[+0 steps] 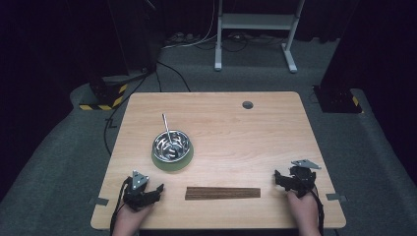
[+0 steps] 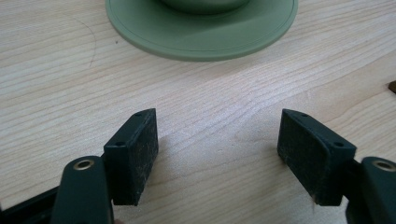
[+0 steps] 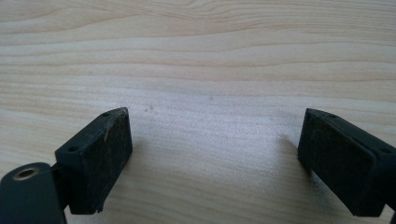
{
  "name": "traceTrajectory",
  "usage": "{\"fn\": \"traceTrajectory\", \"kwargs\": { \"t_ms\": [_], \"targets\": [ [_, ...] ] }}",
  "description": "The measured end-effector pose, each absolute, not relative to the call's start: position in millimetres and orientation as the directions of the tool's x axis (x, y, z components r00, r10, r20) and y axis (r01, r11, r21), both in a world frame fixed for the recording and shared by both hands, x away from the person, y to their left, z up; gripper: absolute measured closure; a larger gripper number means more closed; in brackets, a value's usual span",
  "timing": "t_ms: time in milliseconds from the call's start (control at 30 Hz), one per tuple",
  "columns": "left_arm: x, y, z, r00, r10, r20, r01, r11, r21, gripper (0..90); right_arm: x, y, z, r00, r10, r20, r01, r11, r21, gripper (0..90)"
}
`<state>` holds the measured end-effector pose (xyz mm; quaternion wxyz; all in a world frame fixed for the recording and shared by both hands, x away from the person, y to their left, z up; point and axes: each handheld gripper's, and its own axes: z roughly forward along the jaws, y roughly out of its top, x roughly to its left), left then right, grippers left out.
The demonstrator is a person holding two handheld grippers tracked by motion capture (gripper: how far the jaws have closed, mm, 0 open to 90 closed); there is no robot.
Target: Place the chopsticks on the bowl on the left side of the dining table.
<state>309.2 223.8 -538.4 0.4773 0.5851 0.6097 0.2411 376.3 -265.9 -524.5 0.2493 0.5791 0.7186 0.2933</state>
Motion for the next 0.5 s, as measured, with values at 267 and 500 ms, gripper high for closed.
{"fn": "traceTrajectory", "kwargs": {
  "t_ms": [267, 500],
  "targets": [
    [309.4, 223.1, -538.4, 0.136, 0.941, -0.308, 0.484, 0.208, 0.85, 29.0, 374.9, -267.1, -524.6, -0.222, 0.975, -0.022, 0.681, 0.171, 0.712, 10.3],
    [308.9, 223.0, -538.5, 0.143, 0.939, -0.313, 0.483, 0.21, 0.85, 29.2, 374.8, -266.9, -524.5, -0.22, 0.975, -0.023, 0.682, 0.171, 0.711, 10.3]
  ]
}}
